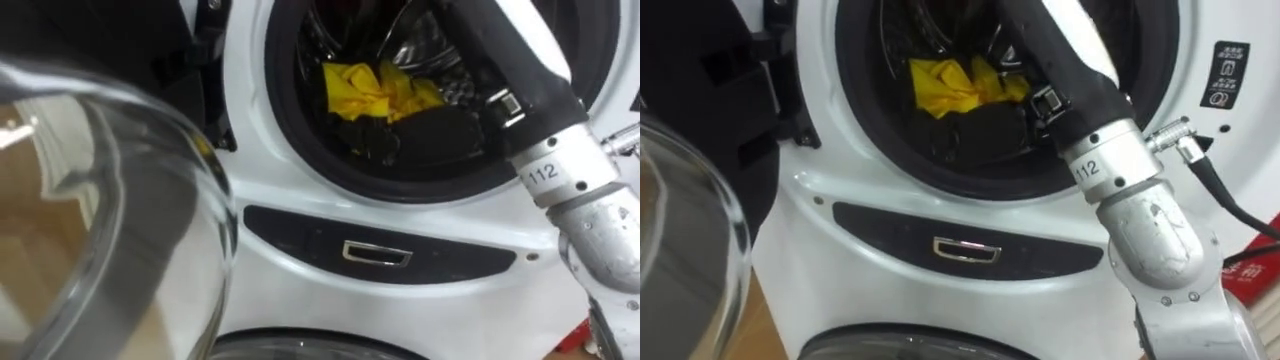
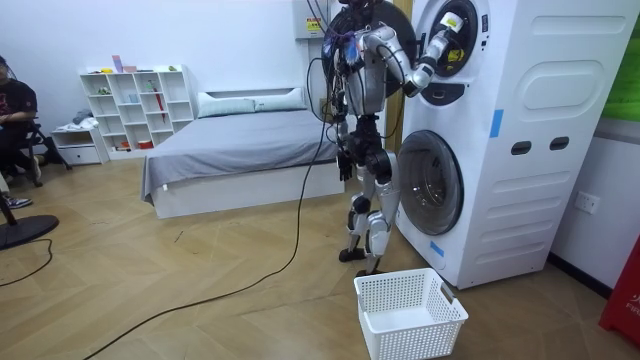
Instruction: Pick clothes from washing machine
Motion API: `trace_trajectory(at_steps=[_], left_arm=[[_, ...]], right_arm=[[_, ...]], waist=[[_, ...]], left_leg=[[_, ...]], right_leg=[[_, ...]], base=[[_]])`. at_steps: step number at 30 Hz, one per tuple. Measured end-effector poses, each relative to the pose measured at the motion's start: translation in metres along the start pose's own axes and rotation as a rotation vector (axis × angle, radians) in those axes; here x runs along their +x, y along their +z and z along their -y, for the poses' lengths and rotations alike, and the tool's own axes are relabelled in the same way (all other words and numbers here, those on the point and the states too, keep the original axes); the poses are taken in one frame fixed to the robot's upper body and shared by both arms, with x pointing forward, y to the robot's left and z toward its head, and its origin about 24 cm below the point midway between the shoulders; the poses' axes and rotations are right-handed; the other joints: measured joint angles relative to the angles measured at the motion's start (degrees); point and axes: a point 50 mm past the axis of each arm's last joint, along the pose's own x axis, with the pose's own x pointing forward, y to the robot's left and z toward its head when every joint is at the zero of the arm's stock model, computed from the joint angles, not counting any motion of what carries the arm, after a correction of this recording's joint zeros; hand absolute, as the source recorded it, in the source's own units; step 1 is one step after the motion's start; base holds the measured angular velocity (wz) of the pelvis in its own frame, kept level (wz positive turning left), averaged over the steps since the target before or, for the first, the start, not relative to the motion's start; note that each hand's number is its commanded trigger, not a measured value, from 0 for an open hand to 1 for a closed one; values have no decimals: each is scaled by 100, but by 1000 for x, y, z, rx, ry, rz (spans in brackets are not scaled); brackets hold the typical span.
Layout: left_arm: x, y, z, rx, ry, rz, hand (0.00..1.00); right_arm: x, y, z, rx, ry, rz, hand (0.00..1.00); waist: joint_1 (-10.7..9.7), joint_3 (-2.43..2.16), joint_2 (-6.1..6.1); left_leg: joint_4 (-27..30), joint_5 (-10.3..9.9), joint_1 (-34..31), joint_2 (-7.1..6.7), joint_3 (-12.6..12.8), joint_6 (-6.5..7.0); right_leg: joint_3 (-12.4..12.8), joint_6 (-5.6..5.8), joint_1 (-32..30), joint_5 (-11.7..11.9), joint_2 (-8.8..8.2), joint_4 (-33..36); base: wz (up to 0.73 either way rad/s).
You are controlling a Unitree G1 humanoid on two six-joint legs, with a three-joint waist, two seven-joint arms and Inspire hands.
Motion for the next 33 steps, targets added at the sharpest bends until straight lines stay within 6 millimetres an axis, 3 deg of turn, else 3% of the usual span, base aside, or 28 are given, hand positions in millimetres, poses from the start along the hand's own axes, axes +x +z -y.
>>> trace_trajectory(at_steps=[11,25,29,33], left_arm=[[0,-2,-1,2,2,-23,0],[-1,-12,-6,-26,19,-96,0],[-2,-13,-7,-31,19,-114,0],[-2,-16,-7,-33,18,-133,0]], right_arm=[[0,-4,-7,-24,91,-43,0],[5,-22,-1,-298,159,-193,0],[1,-48,6,-418,162,-377,0],[7,-46,11,-442,157,-375,0]], waist=[[149,4,-22],[273,18,-170],[250,36,-206],[258,31,-214]], left_leg=[[-100,3,86,-2,-28,-22],[-157,-22,179,-14,-274,-66],[-158,-21,163,-61,-389,-60],[-158,-22,145,-91,-435,-52]], right_leg=[[-55,16,86,-57,3,-61],[-285,-23,291,-150,10,-149],[-395,-12,309,-164,-35,-147],[-418,3,286,-195,-61,-143]], base=[[2],[9],[13],[4]])
